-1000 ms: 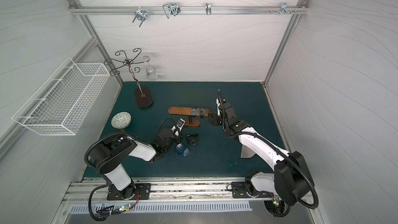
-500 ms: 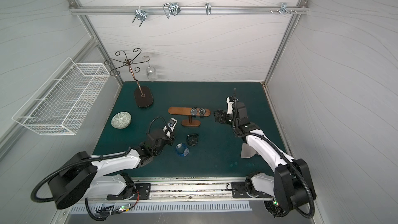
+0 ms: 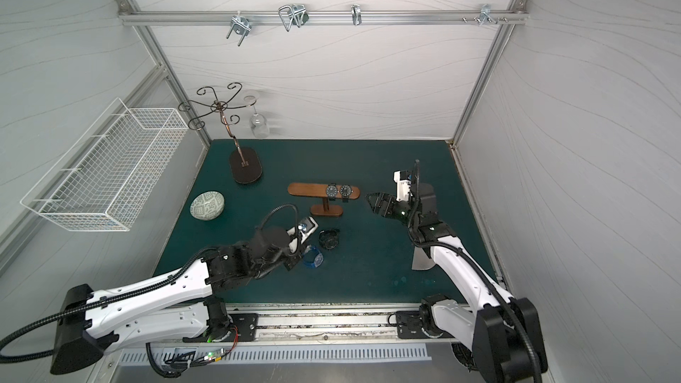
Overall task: Place watch on stand
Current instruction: Pick up the watch at the center of the board.
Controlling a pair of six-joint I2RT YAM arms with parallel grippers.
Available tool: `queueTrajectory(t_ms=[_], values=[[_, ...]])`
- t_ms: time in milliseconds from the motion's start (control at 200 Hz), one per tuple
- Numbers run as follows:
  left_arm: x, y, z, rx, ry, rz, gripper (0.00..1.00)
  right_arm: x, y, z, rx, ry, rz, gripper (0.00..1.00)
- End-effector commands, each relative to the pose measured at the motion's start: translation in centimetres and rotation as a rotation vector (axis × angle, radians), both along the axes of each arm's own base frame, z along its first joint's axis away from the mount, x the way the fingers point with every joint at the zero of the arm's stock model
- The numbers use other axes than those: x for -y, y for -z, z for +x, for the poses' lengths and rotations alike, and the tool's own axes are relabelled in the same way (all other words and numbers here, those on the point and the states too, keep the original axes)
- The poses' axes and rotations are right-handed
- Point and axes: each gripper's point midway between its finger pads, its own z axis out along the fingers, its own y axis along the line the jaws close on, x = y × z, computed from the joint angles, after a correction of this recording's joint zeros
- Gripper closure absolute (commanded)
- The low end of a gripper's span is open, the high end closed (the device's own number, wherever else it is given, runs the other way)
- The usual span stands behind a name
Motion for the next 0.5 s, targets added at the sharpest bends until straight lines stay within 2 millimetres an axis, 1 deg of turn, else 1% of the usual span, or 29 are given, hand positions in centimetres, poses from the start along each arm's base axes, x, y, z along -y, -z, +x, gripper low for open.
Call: queueTrajectory(t_ms=[0,60,210,305,380,495], values=[[-0.7,3.4,-3.6,-0.112,0.055,0.160,0.68,1.2,0.9,-1.8,-0.020,0.015,-0.061,0.11],[0.1,4.1,-4.5,-0.121,0.098,0.146,0.68,1.7,1.2,-2.5,-0.008,0.025,-0.076,0.09],[1.2,4.0,-4.4,-0.093,0.125,0.089,0.70,2.0,1.5,-3.4,0.005,0.026,-0.080,0.07],[1.8,4.4,-4.6,-0.121,0.138,0.079,0.67,2.2,2.1,-3.5,0.003,0.029,-0.092,0.06],[2.3,5.0,-4.4,-0.178,0.116,0.070,0.68,2.3,2.4,-3.5,0.001,0.031,-0.097,0.05],[2.5,5.8,-3.2,-0.219,0.060,0.044,0.71,2.3,2.7,-3.7,0.000,0.029,-0.099,0.04]])
